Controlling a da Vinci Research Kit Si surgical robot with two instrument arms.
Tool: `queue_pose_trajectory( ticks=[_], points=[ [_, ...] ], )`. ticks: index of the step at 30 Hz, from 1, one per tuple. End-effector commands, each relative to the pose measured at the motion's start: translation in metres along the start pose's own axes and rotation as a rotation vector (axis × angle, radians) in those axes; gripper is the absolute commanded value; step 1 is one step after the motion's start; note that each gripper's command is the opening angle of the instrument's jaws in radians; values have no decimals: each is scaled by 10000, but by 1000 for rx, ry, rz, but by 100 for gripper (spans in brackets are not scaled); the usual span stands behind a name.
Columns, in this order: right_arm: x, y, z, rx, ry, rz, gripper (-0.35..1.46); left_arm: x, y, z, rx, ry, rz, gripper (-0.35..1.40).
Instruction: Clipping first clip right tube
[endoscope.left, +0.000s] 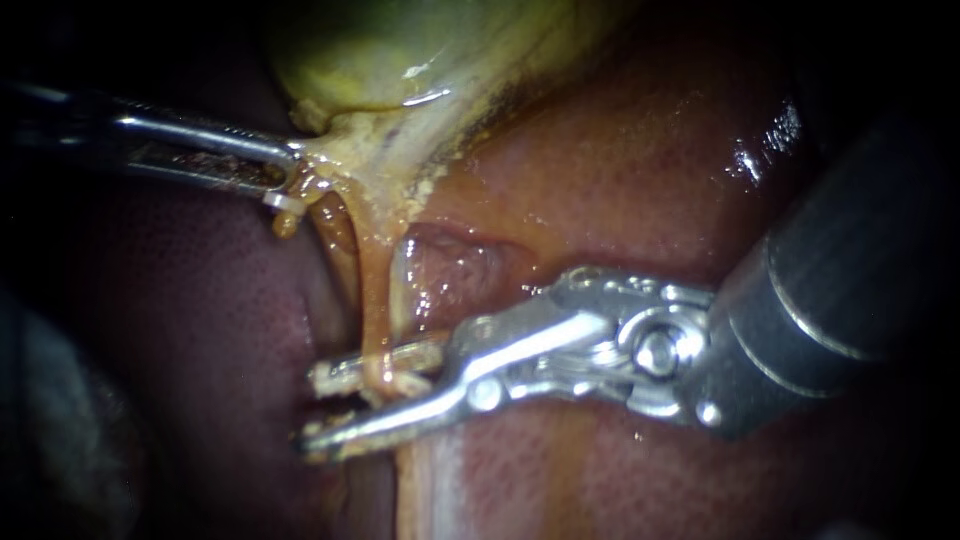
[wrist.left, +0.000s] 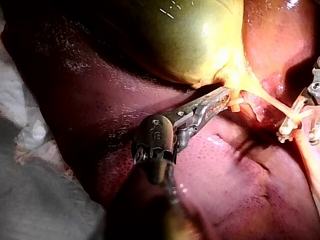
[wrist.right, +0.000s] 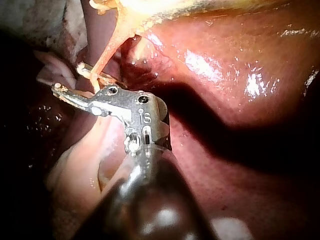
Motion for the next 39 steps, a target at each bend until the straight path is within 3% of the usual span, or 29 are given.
queue_pose_trajectory(
  ticks=[1, 13, 16, 17, 18, 39],
  points=[
    [-1, 1, 0, -4, 3, 0, 25, 0, 0, 0, 0, 0, 0, -35],
    [-2, 12, -5, -50, 14, 5, -2, 0, 0, 0, 0, 0, 0, -35],
    [-2, 15, -6, -53, 13, 10, -16, 0, 0, 0, 0, 0, 0, -35],
    [-3, 16, -6, -54, 13, 33, -31, 0, 0, 0, 0, 0, 0, -35],
    [-4, 16, -7, -54, 12, 56, -35, 0, 0, 0, 0, 0, 0, -35],
    [-12, 20, -9, -55, 6, 75, -35, 0, -1, 1, 0, 0, 0, -35]
  ],
)
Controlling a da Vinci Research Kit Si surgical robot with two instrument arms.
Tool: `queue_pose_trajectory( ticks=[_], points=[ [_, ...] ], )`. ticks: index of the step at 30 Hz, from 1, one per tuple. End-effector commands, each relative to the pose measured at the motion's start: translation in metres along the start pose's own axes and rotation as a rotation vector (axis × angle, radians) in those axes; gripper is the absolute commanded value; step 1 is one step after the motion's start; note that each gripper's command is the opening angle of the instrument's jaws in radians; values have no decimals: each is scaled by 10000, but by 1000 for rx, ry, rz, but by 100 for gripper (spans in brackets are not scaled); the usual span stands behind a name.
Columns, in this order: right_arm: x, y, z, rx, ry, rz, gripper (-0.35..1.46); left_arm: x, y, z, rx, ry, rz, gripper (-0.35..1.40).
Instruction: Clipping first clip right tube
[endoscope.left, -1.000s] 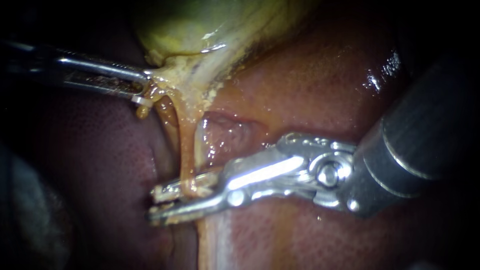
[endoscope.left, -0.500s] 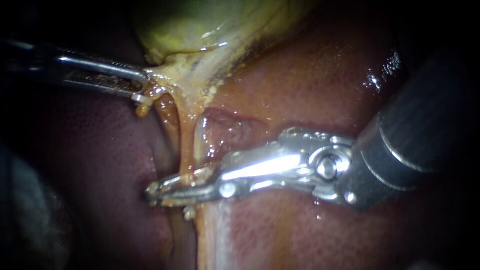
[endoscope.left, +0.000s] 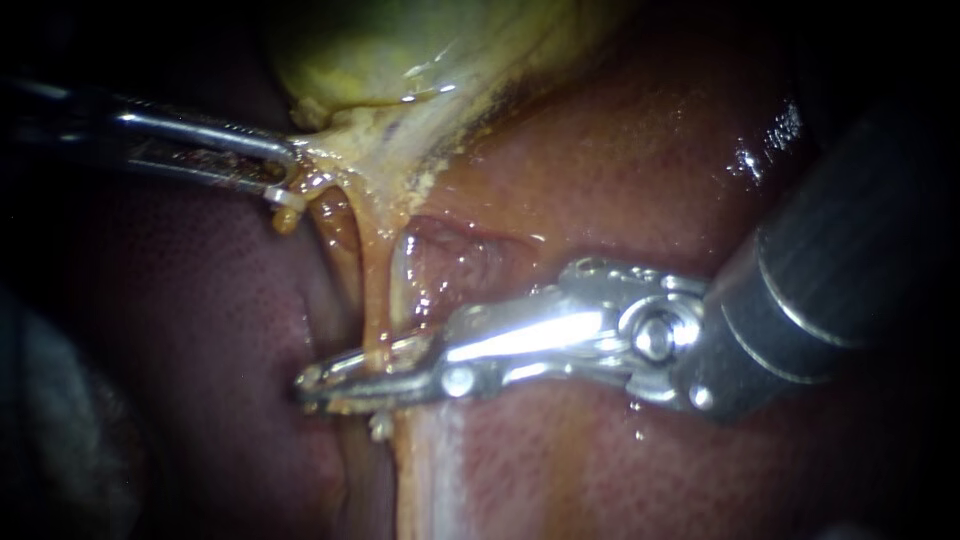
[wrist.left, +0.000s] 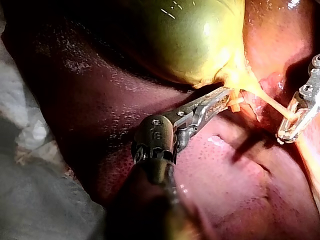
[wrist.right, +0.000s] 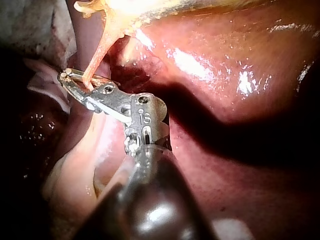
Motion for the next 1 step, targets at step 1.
queue_pose_trajectory(
  ticks=[1],
  points=[
    [0, 0, 0, -1, 0, 1, -35, 0, 0, 0, 0, 0, 0, -35]
  ],
)
